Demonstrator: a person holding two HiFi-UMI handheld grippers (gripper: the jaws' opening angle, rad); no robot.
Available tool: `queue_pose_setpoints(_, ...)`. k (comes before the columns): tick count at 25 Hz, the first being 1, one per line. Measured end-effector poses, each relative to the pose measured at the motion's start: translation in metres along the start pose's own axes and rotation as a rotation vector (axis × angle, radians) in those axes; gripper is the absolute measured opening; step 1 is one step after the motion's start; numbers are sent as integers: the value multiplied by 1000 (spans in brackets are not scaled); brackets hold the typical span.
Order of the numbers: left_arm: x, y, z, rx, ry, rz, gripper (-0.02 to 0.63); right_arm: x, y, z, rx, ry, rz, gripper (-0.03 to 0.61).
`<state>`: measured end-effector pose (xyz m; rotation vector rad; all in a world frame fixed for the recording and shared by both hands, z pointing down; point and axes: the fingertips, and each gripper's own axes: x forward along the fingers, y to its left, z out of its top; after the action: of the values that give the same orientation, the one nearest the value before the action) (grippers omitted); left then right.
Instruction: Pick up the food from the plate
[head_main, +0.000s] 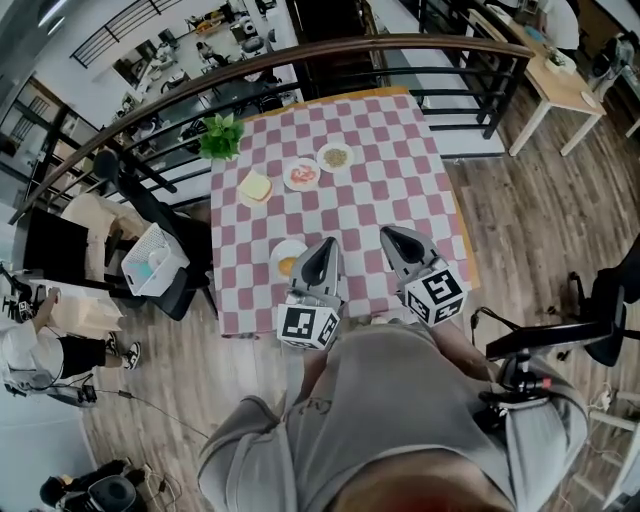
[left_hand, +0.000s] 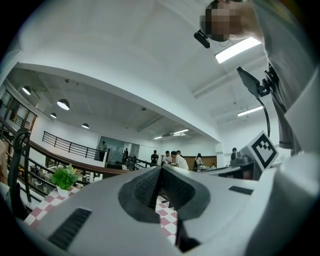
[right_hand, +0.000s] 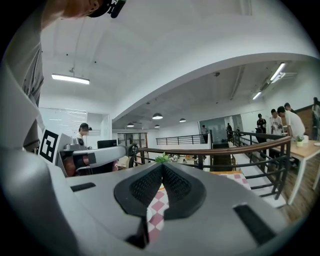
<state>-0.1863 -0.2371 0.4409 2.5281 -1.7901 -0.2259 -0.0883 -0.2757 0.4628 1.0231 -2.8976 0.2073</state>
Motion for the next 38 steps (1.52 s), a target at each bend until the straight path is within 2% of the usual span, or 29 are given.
queue_pose_setpoints(3,0,4,2,17,-18,-2,11,4,-1,-4,4,8,0,14)
queue_pose_setpoints(4,0,5,4,28,-33,0,69,5,-1,-6,4,12,2,14)
queue_pose_setpoints(5,-2,5,6,42,-45,2,241,5,0,-8,5,16,3,14)
queue_pose_setpoints(6,-3,5,7,57,-50,1,313,5,1,-10,6,20,3,14)
queue_pose_setpoints(14,-5,24,2,108,-9,10,330,3,-7,-11,4,22,-21,14)
queue_pose_setpoints(18,-14,47,-14,116,64,31,330,1,-7,-14,11,27,-30,14)
queue_pose_setpoints(23,-19,79,-61,133,245,-3,330,-7,-9,-15,11,36,-37,14)
queue_pose_setpoints(26,-22,102,-98,187,382,-34,330,-10,-13,-17,23,39,-47,14)
queue_pose_setpoints(33,-38,151,-205,272,711,-176,330,-21,-19,-28,47,56,-71,14)
queue_pose_setpoints(38,-56,174,-266,437,936,-261,330,-33,-23,-37,65,70,-107,14)
